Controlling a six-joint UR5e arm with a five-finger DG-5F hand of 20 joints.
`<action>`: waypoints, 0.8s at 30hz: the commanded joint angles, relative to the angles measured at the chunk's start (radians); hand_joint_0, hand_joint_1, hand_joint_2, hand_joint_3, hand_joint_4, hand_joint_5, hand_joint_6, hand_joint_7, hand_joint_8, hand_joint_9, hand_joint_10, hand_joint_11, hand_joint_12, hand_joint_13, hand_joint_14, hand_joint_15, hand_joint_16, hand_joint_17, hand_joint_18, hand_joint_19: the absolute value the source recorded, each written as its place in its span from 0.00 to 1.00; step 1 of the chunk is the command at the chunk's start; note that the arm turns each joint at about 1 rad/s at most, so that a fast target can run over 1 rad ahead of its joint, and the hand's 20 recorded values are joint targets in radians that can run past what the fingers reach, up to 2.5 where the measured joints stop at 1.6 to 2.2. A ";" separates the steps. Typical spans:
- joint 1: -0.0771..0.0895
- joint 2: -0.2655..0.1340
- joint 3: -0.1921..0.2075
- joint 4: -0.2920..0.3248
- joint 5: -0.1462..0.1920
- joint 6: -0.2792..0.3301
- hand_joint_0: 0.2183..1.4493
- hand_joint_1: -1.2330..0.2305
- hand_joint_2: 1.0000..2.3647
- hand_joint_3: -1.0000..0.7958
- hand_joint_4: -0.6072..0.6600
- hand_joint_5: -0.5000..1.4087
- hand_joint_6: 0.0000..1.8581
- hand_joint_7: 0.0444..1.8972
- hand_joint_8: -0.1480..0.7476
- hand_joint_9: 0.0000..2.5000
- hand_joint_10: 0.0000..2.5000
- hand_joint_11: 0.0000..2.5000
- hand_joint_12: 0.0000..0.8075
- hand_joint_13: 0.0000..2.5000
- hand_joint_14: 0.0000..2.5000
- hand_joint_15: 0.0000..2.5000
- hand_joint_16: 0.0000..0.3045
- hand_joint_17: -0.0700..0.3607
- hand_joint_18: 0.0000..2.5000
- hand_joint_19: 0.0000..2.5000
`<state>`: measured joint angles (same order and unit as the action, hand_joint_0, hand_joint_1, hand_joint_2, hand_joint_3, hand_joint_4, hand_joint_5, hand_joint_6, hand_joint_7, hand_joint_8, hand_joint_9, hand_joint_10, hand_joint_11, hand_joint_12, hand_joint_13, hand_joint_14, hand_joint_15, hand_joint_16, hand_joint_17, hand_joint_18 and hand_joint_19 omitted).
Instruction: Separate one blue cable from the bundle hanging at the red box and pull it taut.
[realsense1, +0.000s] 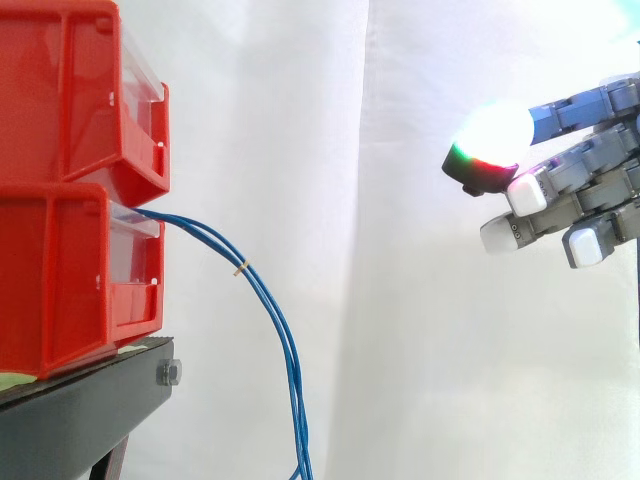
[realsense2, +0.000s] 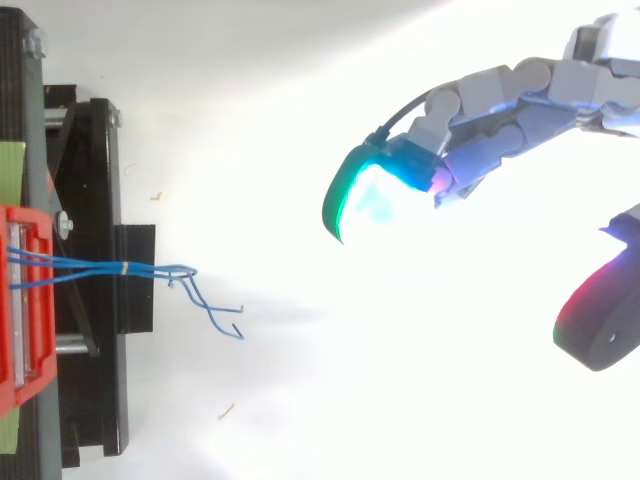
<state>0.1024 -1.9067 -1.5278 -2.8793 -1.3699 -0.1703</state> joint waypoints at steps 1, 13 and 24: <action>0.000 0.000 0.000 0.000 0.000 0.000 0.22 0.45 0.00 0.28 0.70 0.15 0.27 0.42 0.52 0.23 0.00 0.11 0.49 0.20 0.00 0.12 0.17 0.43 0.25 0.20; 0.003 0.000 0.000 0.000 -0.003 0.000 0.22 0.45 0.00 0.28 0.70 0.15 0.27 0.42 0.53 0.24 0.00 0.12 0.48 0.21 0.00 0.12 0.17 0.43 0.26 0.21; 0.005 -0.006 0.000 0.003 -0.008 -0.032 0.22 0.45 0.00 0.28 0.70 0.15 0.27 0.43 0.53 0.24 0.00 0.12 0.48 0.21 0.00 0.13 0.17 0.43 0.26 0.21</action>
<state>0.1072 -1.9088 -1.5279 -2.8943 -1.3804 -0.1805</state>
